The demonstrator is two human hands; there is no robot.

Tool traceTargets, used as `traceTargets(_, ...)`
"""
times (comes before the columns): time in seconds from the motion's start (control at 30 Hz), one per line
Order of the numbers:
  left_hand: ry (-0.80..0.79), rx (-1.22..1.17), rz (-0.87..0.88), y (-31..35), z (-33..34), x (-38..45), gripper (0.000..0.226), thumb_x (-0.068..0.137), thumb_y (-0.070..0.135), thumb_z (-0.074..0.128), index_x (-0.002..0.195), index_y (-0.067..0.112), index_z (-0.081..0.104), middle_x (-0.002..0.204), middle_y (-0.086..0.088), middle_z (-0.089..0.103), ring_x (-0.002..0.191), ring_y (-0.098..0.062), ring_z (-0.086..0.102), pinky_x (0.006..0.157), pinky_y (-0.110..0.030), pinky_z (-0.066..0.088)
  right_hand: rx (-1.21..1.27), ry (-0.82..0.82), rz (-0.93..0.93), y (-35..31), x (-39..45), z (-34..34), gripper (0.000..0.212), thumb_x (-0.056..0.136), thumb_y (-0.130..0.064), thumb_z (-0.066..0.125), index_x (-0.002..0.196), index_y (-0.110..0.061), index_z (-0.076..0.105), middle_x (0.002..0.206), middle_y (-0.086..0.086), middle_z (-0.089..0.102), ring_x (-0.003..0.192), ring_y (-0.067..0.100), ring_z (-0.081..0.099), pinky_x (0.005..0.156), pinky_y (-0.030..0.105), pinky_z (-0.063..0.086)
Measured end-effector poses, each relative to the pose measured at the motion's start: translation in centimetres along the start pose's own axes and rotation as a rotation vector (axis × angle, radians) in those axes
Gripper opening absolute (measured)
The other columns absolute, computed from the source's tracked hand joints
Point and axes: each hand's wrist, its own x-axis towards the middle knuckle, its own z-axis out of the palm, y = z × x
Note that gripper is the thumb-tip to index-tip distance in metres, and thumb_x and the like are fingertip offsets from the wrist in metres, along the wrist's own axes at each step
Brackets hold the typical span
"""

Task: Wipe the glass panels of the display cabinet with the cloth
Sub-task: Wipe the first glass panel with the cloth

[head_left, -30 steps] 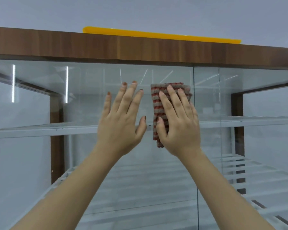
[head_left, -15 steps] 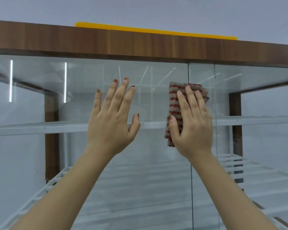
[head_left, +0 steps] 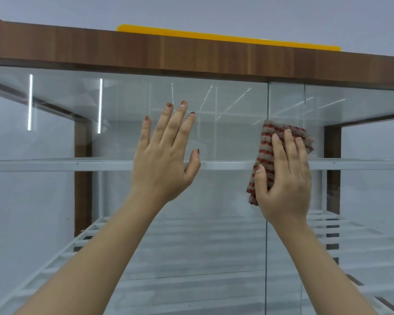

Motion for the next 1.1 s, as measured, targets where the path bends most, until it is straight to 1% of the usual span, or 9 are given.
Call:
traceTargets(0.17, -0.012, 0.005, -0.005, 0.0, 0.1, 0.1, 0.063, 0.088, 0.039, 0.034, 0.146, 0.014, 0.025, 0.154, -0.005, 0.02, 0.143, -0.021, 0.011, 0.115, -0.044, 0.002, 0.079, -0.003, -0.13, -0.9, -0.1, 0.3, 0.044, 0.093, -0.016, 0.039, 0.136, -0.007, 0.043, 0.143, 0.011, 0.04, 0.137, 0.027, 0.029, 0.114, 0.035, 0.021)
traceTargets(0.37, -0.074, -0.091, 0.038, -0.9, -1.5, 0.0, 0.061, 0.09, 0.039, 0.036, 0.145, 0.015, 0.027, 0.154, -0.004, 0.023, 0.142, -0.02, 0.014, 0.114, -0.042, 0.004, 0.243, 0.01, -0.082, -3.3, -0.9, -0.6, 0.039, 0.095, -0.007, 0.036, 0.132, 0.002, 0.045, 0.137, 0.014, 0.046, 0.134, 0.026, 0.034, 0.115, 0.03, 0.021)
traceTargets(0.53, -0.076, -0.091, -0.007, -5.8, -5.4, -5.2, 0.059, 0.09, 0.037, 0.038, 0.143, 0.014, 0.031, 0.15, -0.005, 0.031, 0.14, -0.02, 0.022, 0.115, -0.042, 0.012, 0.363, -0.063, -0.121, -11.3, -4.2, -0.6, 0.04, 0.094, -0.007, 0.037, 0.133, 0.001, 0.045, 0.139, 0.013, 0.045, 0.135, 0.026, 0.034, 0.114, 0.029, 0.021)
traceTargets(0.63, -0.126, -0.005, -0.072, -11.3, -8.1, -10.5, 0.059, 0.09, 0.038, 0.037, 0.143, 0.014, 0.03, 0.151, -0.005, 0.029, 0.141, -0.02, 0.019, 0.116, -0.042, 0.009, 0.4, -0.118, -0.166, -16.9, -6.8, 0.3, 0.041, 0.093, -0.009, 0.038, 0.133, -0.003, 0.046, 0.139, 0.012, 0.046, 0.135, 0.025, 0.035, 0.112, 0.033, 0.028)
traceTargets(0.7, -0.169, 0.051, -0.147, -14.9, -9.7, -13.7, 0.059, 0.09, 0.04, 0.035, 0.143, 0.015, 0.03, 0.152, -0.005, 0.027, 0.142, -0.02, 0.017, 0.115, -0.045, 0.01, 0.409, -0.141, -0.2, -20.5, -8.3, 1.0, 0.041, 0.093, -0.011, 0.038, 0.132, -0.004, 0.048, 0.139, 0.012, 0.046, 0.135, 0.024, 0.035, 0.109, 0.036, 0.033)
traceTargets(0.83, -0.201, 0.137, -0.237, -19.9, -11.7, -18.7, 0.059, 0.089, 0.041, 0.035, 0.142, 0.015, 0.032, 0.149, -0.007, 0.032, 0.14, -0.023, 0.021, 0.113, -0.048, 0.013, 0.424, -0.151, -0.257, -26.7, -10.9, 2.4, 0.041, 0.093, -0.011, 0.039, 0.134, -0.008, 0.044, 0.14, 0.01, 0.045, 0.135, 0.023, 0.034, 0.105, 0.041, 0.036)
traceTargets(0.93, -0.207, 0.174, -0.26, -22.8, -12.4, -21.0, 0.058, 0.089, 0.04, 0.036, 0.141, 0.014, 0.034, 0.149, -0.007, 0.033, 0.14, -0.024, 0.022, 0.113, -0.047, 0.012, 0.434, -0.156, -0.255, -30.4, -12.3, 3.6, 0.041, 0.093, -0.011, 0.04, 0.133, -0.007, 0.046, 0.139, 0.012, 0.047, 0.134, 0.025, 0.035, 0.105, 0.041, 0.036)
traceTargets(1.0, -0.202, 0.198, -0.264, -24.6, -12.6, -22.1, 0.058, 0.088, 0.039, 0.036, 0.14, 0.013, 0.035, 0.149, -0.008, 0.033, 0.14, -0.024, 0.022, 0.115, -0.044, 0.008, 0.42, -0.164, -0.266, -32.5, -13.0, 4.5, 0.039, 0.096, -0.013, 0.036, 0.134, -0.007, 0.044, 0.138, 0.013, 0.047, 0.134, 0.025, 0.035, 0.107, 0.041, 0.034)
traceTargets(1.1, -0.173, 0.187, -0.228, -26.2, -12.4, -22.7, 0.058, 0.088, 0.038, 0.037, 0.141, 0.015, 0.033, 0.15, -0.007, 0.03, 0.141, -0.024, 0.019, 0.116, -0.04, 0.002, 0.389, -0.17, -0.278, -34.6, -13.5, 5.9, 0.038, 0.102, -0.02, 0.023, 0.133, -0.008, 0.042, 0.137, 0.013, 0.049, 0.133, 0.025, 0.035, 0.108, 0.04, 0.032)
